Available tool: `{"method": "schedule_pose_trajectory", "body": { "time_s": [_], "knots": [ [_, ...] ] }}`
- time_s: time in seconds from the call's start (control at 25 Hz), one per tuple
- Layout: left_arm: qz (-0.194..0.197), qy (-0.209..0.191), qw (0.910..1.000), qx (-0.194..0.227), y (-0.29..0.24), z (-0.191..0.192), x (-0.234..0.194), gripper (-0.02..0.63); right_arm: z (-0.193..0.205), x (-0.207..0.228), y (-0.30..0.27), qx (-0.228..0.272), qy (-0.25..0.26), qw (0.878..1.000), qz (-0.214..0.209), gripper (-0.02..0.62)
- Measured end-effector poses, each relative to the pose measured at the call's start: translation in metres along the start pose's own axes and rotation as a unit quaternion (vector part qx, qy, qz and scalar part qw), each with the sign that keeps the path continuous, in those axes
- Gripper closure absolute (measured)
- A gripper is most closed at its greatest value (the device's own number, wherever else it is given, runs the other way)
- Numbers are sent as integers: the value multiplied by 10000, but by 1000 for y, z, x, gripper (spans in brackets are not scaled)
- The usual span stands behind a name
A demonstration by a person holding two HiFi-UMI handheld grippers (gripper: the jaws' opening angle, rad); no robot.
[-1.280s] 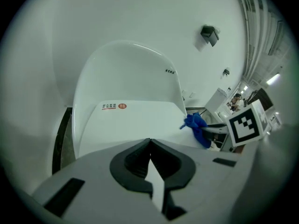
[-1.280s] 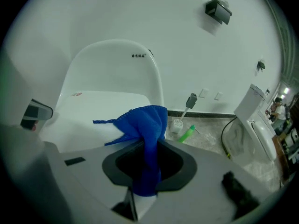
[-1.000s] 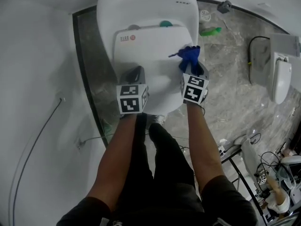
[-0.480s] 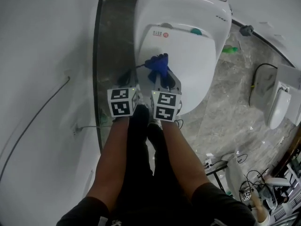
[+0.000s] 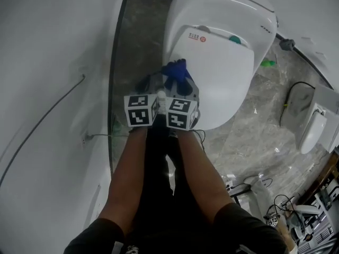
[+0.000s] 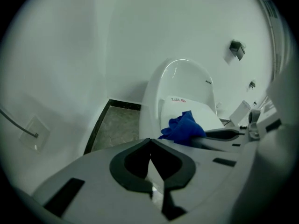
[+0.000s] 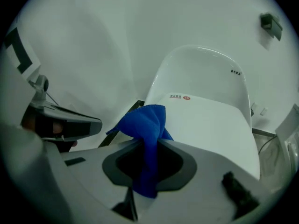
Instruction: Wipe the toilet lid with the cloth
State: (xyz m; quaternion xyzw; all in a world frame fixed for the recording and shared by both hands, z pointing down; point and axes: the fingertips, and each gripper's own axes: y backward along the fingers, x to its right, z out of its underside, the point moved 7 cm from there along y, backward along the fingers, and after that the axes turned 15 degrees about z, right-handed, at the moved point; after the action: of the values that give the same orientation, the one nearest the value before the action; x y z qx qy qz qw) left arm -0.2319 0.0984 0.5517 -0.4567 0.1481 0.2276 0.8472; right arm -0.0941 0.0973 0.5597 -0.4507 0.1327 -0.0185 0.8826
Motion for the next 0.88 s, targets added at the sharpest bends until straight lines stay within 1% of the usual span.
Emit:
{"method": "schedule_pose_trajectory", "body": {
  "time_s": [0.12,0.2,0.36,0.52,0.6,0.72,0.88],
  "knots": [
    [188,-112,9997,-90,-7,-1,20,594,0,14,3,81,-42,9999,72,525],
    [360,-187,9990,-170,-13,-2,37,594,4,30,5,125,-121,9997,151,525],
    [659,-287,9972,-218,-29,-1,69,594,23,77,8,134,-396,9983,413,525],
    [932,-415,9944,-292,-44,-1,100,594,48,128,13,38,-720,9942,802,525],
    [1051,-557,9922,-375,-53,-2,114,594,59,149,15,8,-865,9915,969,525],
    [1239,-747,9882,-496,-64,-2,137,594,72,176,16,-8,-933,9884,1199,525],
    [1517,-1084,9805,-615,-75,3,167,594,90,211,14,-72,-1057,9832,1489,525]
  ]
}}
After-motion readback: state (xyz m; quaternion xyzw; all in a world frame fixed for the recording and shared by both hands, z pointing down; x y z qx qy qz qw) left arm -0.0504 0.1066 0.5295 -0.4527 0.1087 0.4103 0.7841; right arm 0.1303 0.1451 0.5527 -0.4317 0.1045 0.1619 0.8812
